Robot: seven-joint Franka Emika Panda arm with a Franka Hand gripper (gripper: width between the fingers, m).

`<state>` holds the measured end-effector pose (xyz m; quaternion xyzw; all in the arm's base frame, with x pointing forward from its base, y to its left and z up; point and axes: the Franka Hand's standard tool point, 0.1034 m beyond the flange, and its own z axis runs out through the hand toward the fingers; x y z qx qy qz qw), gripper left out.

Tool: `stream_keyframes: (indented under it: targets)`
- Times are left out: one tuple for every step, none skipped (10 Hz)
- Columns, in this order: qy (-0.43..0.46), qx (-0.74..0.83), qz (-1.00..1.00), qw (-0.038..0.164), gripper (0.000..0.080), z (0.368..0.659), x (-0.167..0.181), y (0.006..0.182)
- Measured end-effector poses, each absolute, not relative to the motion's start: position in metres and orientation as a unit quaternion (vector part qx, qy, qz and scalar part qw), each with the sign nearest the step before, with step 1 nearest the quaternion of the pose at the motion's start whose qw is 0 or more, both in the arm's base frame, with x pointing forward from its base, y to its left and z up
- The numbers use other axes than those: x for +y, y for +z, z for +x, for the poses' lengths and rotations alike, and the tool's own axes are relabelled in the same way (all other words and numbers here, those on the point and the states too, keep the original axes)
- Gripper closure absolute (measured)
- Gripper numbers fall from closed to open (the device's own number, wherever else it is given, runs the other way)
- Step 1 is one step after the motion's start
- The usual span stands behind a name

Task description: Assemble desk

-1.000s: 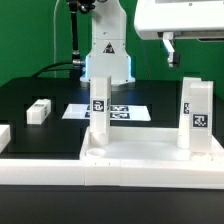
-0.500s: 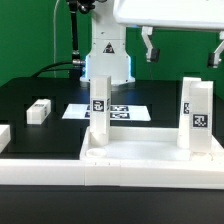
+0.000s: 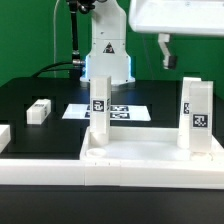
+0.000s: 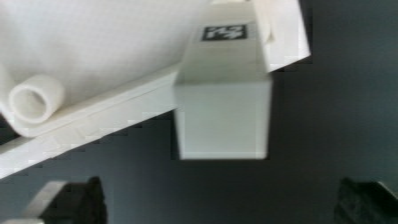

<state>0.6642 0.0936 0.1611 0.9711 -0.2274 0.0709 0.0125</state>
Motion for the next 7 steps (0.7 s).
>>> stream_keyframes:
  targets:
    - [0.071,-0.235,0.969,0.012,0.015,0.663,0.1,0.158]
    - [0.072,-0.235,0.969,0.013,0.015,0.662,0.103,0.154]
    - [0.072,-0.237,0.969,0.016,0.015,0.66,0.104,0.146]
    - [0.072,-0.242,0.967,0.018,0.015,0.658,0.107,0.139]
    - [0.072,-0.245,0.967,0.022,0.015,0.657,0.111,0.129]
    - [0.068,-0.244,0.967,0.026,0.015,0.655,0.111,0.122]
    - [0.069,-0.246,0.966,0.026,0.015,0.655,0.108,0.122]
